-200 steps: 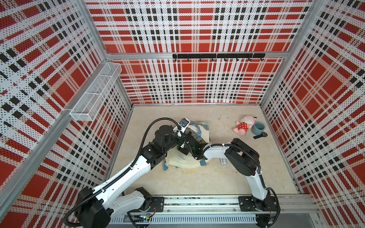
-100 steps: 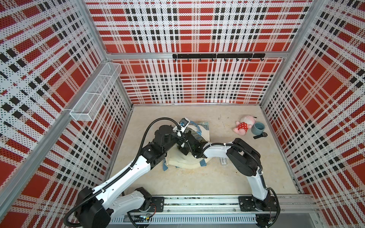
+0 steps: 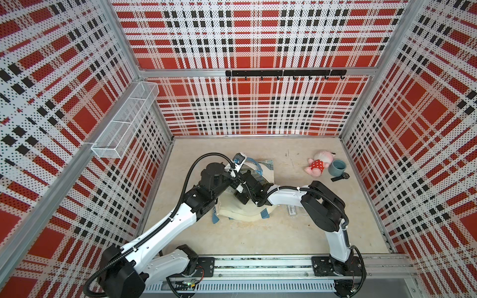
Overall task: Take out the compass set from the canvas bag
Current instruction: Pick up the compass set from the canvas bag.
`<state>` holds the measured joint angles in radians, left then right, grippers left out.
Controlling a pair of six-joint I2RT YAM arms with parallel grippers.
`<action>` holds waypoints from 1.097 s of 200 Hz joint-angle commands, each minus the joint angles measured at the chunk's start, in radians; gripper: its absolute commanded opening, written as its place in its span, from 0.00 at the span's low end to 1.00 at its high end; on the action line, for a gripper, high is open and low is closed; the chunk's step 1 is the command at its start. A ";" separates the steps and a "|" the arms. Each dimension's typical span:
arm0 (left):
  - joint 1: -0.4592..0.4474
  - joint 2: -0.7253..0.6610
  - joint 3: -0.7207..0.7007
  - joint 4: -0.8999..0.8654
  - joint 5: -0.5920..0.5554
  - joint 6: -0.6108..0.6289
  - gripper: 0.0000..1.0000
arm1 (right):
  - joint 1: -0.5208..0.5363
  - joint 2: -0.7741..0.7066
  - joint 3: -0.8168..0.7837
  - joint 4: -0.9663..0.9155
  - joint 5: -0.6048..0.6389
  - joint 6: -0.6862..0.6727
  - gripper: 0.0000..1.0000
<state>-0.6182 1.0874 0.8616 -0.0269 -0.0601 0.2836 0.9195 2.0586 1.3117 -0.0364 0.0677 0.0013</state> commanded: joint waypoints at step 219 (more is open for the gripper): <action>0.038 -0.020 0.010 0.160 0.003 -0.046 0.00 | 0.104 -0.641 -0.158 -0.309 -0.172 0.247 0.32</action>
<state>-0.5999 1.0641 0.8589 0.0547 -0.0296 0.2348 0.9760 1.5738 1.1435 -0.4171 -0.0227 0.2298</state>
